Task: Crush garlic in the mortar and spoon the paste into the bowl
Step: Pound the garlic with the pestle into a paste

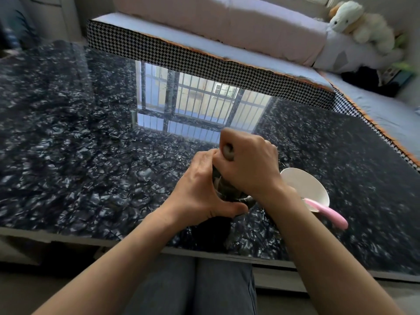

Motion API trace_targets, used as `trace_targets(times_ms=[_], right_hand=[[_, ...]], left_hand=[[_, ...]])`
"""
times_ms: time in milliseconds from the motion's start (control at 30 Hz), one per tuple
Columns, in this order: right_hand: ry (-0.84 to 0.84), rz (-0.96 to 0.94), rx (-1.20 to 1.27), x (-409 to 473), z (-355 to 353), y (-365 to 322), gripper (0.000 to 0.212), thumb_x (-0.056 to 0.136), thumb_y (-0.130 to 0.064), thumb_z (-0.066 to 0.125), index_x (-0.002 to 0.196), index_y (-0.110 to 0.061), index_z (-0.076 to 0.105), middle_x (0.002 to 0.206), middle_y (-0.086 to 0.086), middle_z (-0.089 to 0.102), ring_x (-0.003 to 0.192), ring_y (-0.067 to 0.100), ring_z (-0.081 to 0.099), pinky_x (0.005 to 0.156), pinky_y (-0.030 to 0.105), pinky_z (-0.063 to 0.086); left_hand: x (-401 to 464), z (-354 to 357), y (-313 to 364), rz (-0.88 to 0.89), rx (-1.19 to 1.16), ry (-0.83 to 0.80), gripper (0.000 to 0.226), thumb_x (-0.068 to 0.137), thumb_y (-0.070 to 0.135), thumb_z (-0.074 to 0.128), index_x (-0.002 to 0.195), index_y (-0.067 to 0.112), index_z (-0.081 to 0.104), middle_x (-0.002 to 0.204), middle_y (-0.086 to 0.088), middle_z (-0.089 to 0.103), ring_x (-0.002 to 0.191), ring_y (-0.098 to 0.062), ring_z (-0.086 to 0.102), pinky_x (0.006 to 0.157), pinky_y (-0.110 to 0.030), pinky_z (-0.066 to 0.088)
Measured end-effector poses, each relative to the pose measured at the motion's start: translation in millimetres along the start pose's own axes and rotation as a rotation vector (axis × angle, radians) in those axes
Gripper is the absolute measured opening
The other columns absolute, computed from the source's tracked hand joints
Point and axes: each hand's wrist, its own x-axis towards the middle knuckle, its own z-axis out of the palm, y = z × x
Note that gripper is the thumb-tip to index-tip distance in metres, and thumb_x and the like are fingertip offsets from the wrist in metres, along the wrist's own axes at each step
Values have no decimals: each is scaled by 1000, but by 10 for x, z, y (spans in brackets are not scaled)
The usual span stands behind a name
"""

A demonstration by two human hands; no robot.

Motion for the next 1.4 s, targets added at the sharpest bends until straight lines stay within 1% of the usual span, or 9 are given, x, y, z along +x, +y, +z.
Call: trace_targets(times_ms=[167, 400, 567, 667, 767, 933, 1100, 1300, 1400], right_hand=[[92, 45, 75, 122, -170, 61, 15, 72, -19, 60, 64, -20, 47, 49, -11, 38, 48, 12, 39, 49, 21, 28], [-13, 10, 20, -4, 3, 53, 22, 71, -20, 59, 63, -22, 39, 49, -10, 34, 48, 20, 36, 46, 23, 22], [183, 92, 97, 85, -170, 113, 10, 70, -22, 58, 65, -17, 51, 51, -6, 43, 49, 19, 43, 52, 27, 36], [42, 48, 29, -60, -27, 28, 15, 72, -21, 60, 64, -17, 48, 53, -9, 42, 51, 20, 41, 51, 28, 33], [-19, 49, 4, 6, -64, 49, 18, 74, -21, 60, 65, -21, 44, 50, -9, 37, 54, 21, 41, 53, 28, 26], [142, 101, 65, 47, -145, 70, 17, 71, -20, 61, 63, -21, 46, 51, -9, 39, 50, 19, 43, 50, 24, 28], [-33, 62, -3, -27, -28, 22, 20, 75, -21, 59, 64, -21, 41, 50, -7, 39, 54, 21, 40, 48, 28, 23], [149, 97, 86, 79, -185, 61, 19, 73, -15, 62, 65, -21, 46, 50, -15, 36, 46, 10, 39, 49, 18, 24], [3, 56, 11, -66, -4, 15, 21, 73, -19, 61, 63, -20, 43, 49, -10, 35, 50, 19, 39, 46, 24, 23]], left_hand=[[-10, -1, -5, -7, 4, 12, 103, 48, 45, 84, 134, 19, 32, 121, 7, 39, 110, -3, 39, 91, -12, 32], [-18, -6, 16, 1, -16, 11, 96, 49, 41, 84, 131, 24, 36, 119, 7, 39, 106, 2, 37, 87, 1, 28], [-24, -11, 17, -6, 8, -8, 111, 50, 44, 84, 139, 15, 25, 124, 8, 34, 114, -2, 36, 95, -10, 29], [-26, -11, 35, -4, -39, -15, 97, 50, 41, 85, 131, 23, 34, 121, 8, 39, 105, 1, 42, 89, -17, 44], [-21, -6, 26, -11, -43, 0, 95, 49, 40, 85, 129, 23, 36, 119, 7, 39, 102, 3, 41, 89, -12, 41], [-25, -3, 13, -3, -19, 6, 103, 50, 40, 85, 134, 17, 32, 120, 8, 36, 107, 1, 37, 81, 7, 24], [-24, 4, 17, -1, -41, 5, 91, 51, 38, 84, 128, 24, 37, 119, 7, 39, 103, 1, 40, 81, 3, 30], [-26, 10, 5, -13, -25, -4, 107, 50, 42, 85, 137, 17, 28, 122, 10, 34, 112, -1, 36, 97, -11, 32], [-21, 12, 10, 3, -32, 0, 93, 50, 39, 85, 128, 25, 37, 120, 7, 39, 105, 2, 37, 88, 0, 32]])
